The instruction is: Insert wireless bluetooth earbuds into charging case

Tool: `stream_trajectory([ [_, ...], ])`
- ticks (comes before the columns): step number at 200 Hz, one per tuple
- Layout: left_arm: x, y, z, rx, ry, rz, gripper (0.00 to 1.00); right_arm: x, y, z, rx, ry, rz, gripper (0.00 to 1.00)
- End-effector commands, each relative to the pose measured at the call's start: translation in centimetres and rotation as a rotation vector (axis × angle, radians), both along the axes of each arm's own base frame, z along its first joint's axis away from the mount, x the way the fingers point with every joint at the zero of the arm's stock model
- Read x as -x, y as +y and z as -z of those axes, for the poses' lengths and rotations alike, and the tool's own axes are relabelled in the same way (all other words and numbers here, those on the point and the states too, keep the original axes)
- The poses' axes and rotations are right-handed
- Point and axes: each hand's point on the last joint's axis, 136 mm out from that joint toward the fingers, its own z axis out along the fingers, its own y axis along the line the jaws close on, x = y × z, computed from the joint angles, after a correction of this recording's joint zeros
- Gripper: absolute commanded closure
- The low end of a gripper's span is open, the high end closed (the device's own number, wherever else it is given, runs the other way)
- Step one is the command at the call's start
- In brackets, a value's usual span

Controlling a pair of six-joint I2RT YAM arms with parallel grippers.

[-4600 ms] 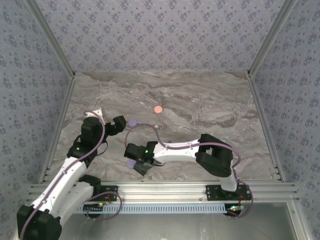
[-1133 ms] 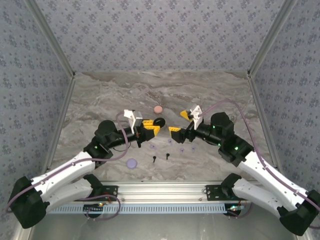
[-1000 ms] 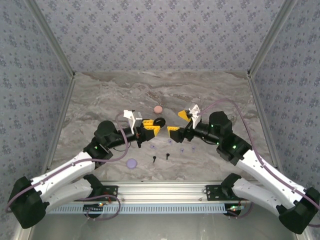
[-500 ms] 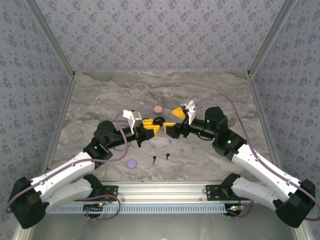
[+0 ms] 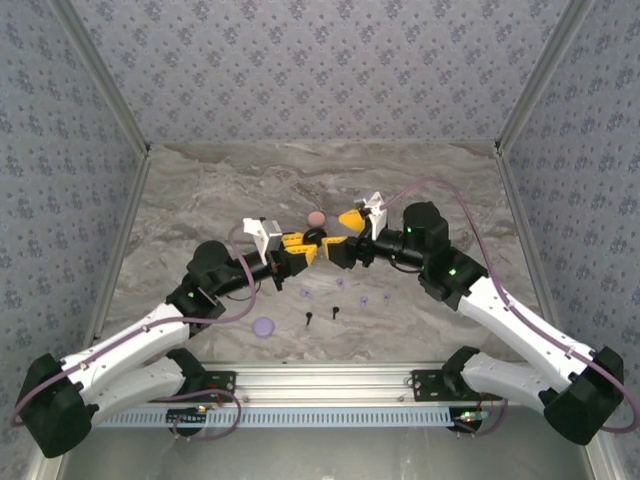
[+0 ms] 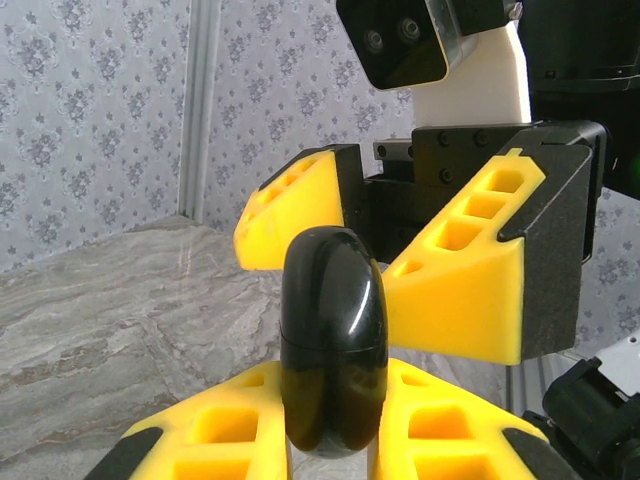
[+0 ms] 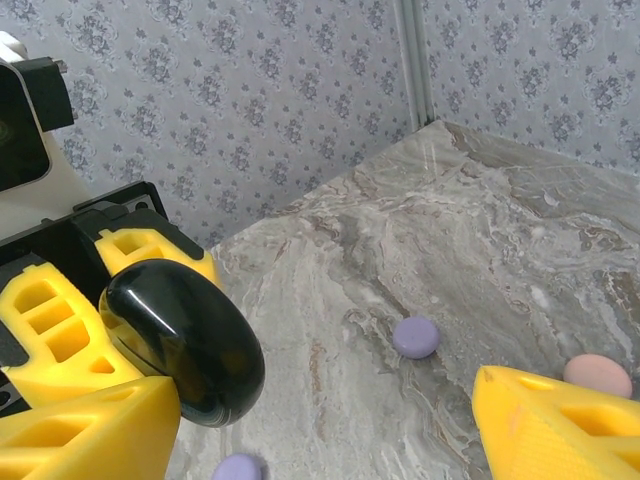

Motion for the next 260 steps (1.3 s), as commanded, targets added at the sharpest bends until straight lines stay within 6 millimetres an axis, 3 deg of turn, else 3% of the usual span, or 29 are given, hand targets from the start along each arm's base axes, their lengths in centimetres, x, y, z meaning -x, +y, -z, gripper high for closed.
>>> stream_trajectory([
  [1, 1.9, -0.7, -0.6, -0.001, -0.049, 0.095, 1.0, -1.3, -0.4, -2.7, -0.048, -0.024, 0.047, 0.21],
  [117, 1.3, -1.2, 0.1, -0.025, -0.03, 0.093, 1.0, -2.1, -0.4, -3.2, -0.044, 0.007, 0.038, 0.22],
  [166, 0.9, -1.0, 0.6, -0.04, -0.025, 0.061, 1.0, -1.3, -2.5, -3.9, -0.036, 0.045, 0.084, 0.21],
  [202, 0.9, -0.9, 1.0, -0.047, -0.025, 0.058, 1.0, -2.0, -5.5, -0.8, 0.072, 0.18, 0.229, 0.21],
  [239, 0.9, -0.6, 1.8, -0.058, -0.019, 0.048, 1.0, -2.4, -8.5, 5.1, 0.234, 0.342, 0.389, 0.23],
  [260, 1.0, -0.4, 1.8, -0.057, -0.026, 0.041, 1.0, -2.0, -8.9, 8.6, 0.286, 0.451, 0.417, 0.25],
])
